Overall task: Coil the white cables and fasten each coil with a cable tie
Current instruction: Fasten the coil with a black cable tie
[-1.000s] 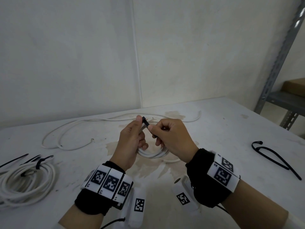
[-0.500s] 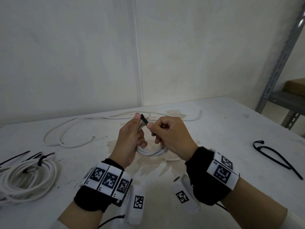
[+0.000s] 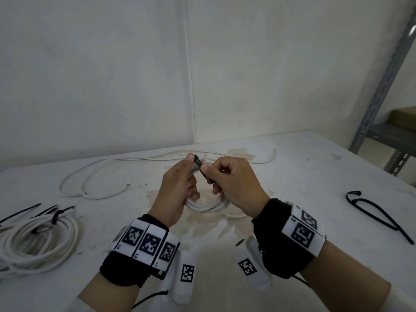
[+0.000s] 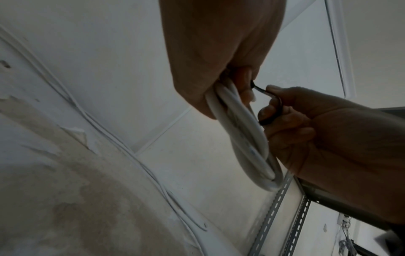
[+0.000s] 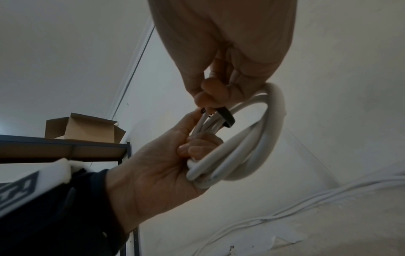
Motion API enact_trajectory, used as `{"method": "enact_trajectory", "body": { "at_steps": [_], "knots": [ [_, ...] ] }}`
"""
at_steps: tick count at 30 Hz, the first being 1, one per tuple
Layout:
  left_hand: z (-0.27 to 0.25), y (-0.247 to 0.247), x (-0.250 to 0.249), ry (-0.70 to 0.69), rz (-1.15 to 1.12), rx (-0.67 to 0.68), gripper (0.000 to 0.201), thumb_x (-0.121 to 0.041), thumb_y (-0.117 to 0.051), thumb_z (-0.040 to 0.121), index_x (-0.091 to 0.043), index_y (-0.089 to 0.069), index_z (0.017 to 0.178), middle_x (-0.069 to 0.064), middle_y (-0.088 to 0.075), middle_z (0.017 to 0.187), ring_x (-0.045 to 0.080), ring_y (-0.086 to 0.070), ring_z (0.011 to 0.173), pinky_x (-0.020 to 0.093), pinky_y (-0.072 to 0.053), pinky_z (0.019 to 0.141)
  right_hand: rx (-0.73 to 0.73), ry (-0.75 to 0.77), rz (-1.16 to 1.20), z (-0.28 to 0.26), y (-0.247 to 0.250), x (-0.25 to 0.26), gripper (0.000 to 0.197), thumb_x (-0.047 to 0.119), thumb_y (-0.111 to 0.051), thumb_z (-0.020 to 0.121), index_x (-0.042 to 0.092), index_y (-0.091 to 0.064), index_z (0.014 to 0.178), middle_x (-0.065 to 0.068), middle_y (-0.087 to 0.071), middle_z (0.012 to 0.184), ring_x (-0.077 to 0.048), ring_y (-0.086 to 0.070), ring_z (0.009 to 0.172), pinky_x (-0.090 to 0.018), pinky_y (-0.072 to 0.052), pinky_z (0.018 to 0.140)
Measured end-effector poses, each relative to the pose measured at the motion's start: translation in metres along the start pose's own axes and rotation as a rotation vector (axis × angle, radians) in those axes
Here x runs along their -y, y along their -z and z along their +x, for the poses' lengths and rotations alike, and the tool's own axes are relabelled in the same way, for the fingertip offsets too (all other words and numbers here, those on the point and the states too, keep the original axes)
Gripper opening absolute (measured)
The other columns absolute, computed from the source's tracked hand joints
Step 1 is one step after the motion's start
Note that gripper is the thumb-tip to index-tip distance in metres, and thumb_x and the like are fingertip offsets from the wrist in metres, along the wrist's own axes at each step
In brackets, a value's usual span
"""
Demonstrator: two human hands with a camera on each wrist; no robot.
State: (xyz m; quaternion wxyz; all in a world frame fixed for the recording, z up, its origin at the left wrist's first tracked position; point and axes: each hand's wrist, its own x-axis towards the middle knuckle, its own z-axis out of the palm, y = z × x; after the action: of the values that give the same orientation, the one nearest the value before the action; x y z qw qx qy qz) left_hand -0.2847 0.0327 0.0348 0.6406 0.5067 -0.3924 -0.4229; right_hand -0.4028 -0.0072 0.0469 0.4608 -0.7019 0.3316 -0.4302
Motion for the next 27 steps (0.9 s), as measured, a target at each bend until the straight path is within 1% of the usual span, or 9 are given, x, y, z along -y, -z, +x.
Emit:
{"method": "enact_trajectory", "body": {
  "at_steps": [3, 7, 10, 12, 16, 20, 23, 25, 27],
  "knots": [
    [0.0, -0.001, 0.001, -0.037, 0.066, 0.01, 0.034, -0.037, -0.044, 0.095, -0.015, -0.066, 0.082, -0.004, -0.026, 0.05, 0.008, -0.023, 0.041, 0.019, -0.031, 0.04, -0.043, 0.022, -0.058, 0.002, -0.004, 0.001, 0.033, 0.022, -0.06, 0.088, 0.013, -0.052, 0.057, 0.009, -0.051, 0.044, -0.004, -0.046, 0.034, -0.011, -0.034, 0.043],
    [-0.003, 0.0, 0.002, -0.062, 0.065, 0.001, 0.035, -0.035, -0.044, 0.095, -0.009, -0.067, 0.089, -0.005, -0.025, 0.05, 0.007, -0.024, 0.041, 0.019, -0.031, 0.041, -0.077, 0.068, -0.086, 0.0, -0.012, 0.002, 0.03, 0.023, -0.059, 0.089, 0.02, -0.051, 0.06, 0.008, -0.052, 0.053, -0.004, -0.049, 0.038, -0.011, -0.037, 0.046],
    [-0.002, 0.005, -0.001, -0.069, 0.024, -0.043, 0.033, -0.033, -0.044, 0.096, -0.009, -0.064, 0.085, -0.007, -0.025, 0.046, 0.006, -0.024, 0.039, 0.019, -0.03, 0.039, -0.009, 0.075, -0.014, -0.005, -0.014, 0.003, 0.018, 0.013, -0.059, 0.089, 0.018, -0.058, 0.072, 0.004, -0.057, 0.059, -0.004, -0.054, 0.045, -0.015, -0.046, 0.049],
    [-0.002, 0.007, -0.003, -0.067, 0.007, -0.065, 0.032, -0.032, -0.045, 0.096, -0.009, -0.066, 0.085, -0.007, -0.024, 0.046, 0.007, -0.024, 0.039, 0.018, -0.03, 0.038, -0.002, 0.078, 0.015, -0.009, -0.016, 0.003, 0.016, 0.007, -0.06, 0.087, 0.017, -0.06, 0.075, 0.003, -0.059, 0.06, -0.004, -0.057, 0.048, -0.015, -0.05, 0.053],
    [-0.003, 0.002, -0.004, -0.08, 0.015, -0.044, 0.032, -0.027, -0.047, 0.095, -0.012, -0.059, 0.07, -0.007, -0.026, 0.045, 0.009, -0.024, 0.041, 0.018, -0.029, 0.038, -0.07, 0.067, 0.092, -0.008, -0.016, 0.006, 0.019, 0.005, -0.061, 0.086, 0.016, -0.058, 0.071, 0.0, -0.059, 0.059, -0.005, -0.057, 0.045, -0.016, -0.049, 0.049],
    [-0.003, 0.002, 0.001, -0.044, 0.044, -0.014, 0.029, -0.031, -0.047, 0.095, -0.007, -0.056, 0.08, -0.002, -0.027, 0.05, 0.014, -0.025, 0.049, 0.019, -0.028, 0.04, -0.078, 0.048, 0.134, -0.005, -0.014, 0.009, 0.018, 0.002, -0.062, 0.084, 0.012, -0.057, 0.07, -0.004, -0.059, 0.058, -0.006, -0.057, 0.042, -0.017, -0.048, 0.046],
    [-0.006, 0.005, 0.002, -0.02, 0.057, -0.008, 0.036, -0.028, -0.046, 0.096, -0.011, -0.052, 0.064, -0.006, -0.024, 0.047, 0.01, -0.021, 0.044, 0.018, -0.027, 0.04, 0.008, 0.027, 0.073, -0.007, -0.01, 0.01, 0.018, 0.002, -0.067, 0.08, 0.013, -0.058, 0.069, -0.002, -0.06, 0.058, -0.007, -0.057, 0.042, -0.016, -0.048, 0.045],
    [-0.007, 0.007, -0.001, -0.013, 0.061, -0.003, 0.036, -0.026, -0.046, 0.095, -0.015, -0.059, 0.063, -0.006, -0.023, 0.047, 0.008, -0.02, 0.041, 0.019, -0.026, 0.039, 0.035, 0.042, -0.006, -0.007, -0.002, 0.013, 0.013, 0.007, -0.07, 0.079, 0.012, -0.062, 0.07, 0.001, -0.061, 0.061, -0.006, -0.054, 0.04, -0.015, -0.044, 0.043],
    [-0.006, 0.009, -0.005, -0.011, 0.081, 0.007, 0.032, -0.026, -0.048, 0.094, -0.012, -0.063, 0.071, -0.006, -0.022, 0.047, 0.008, -0.02, 0.04, 0.019, -0.025, 0.038, -0.034, 0.101, -0.059, -0.004, 0.006, 0.016, 0.011, 0.016, -0.067, 0.082, 0.011, -0.065, 0.072, 0.003, -0.062, 0.065, -0.006, -0.051, 0.042, -0.015, -0.04, 0.046]
  ]
}}
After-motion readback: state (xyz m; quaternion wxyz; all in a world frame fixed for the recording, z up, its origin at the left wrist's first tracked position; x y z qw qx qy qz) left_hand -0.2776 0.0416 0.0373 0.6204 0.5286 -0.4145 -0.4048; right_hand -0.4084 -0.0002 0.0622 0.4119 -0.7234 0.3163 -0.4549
